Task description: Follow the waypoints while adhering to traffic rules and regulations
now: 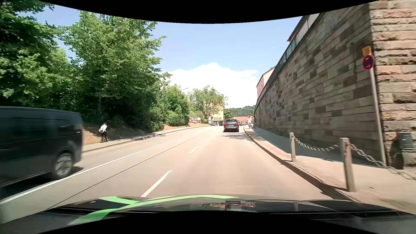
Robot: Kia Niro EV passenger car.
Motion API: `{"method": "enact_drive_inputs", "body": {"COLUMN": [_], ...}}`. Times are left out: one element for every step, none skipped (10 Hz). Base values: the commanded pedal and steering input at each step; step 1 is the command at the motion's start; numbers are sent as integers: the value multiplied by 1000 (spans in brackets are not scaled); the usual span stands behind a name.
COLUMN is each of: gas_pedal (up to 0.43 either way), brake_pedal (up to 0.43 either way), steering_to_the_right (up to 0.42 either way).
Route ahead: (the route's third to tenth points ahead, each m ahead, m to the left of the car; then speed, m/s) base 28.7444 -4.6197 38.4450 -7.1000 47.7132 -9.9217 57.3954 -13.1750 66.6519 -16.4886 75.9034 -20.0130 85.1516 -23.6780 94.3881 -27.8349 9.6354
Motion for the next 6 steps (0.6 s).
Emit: {"method": "enact_drive_inputs", "body": {"gas_pedal": [0, 0, 0, 0, 0, 0], "brake_pedal": [0, 0, 0, 0, 0, 0], "steering_to_the_right": [10, 11, 11, 11, 10, 10]}}
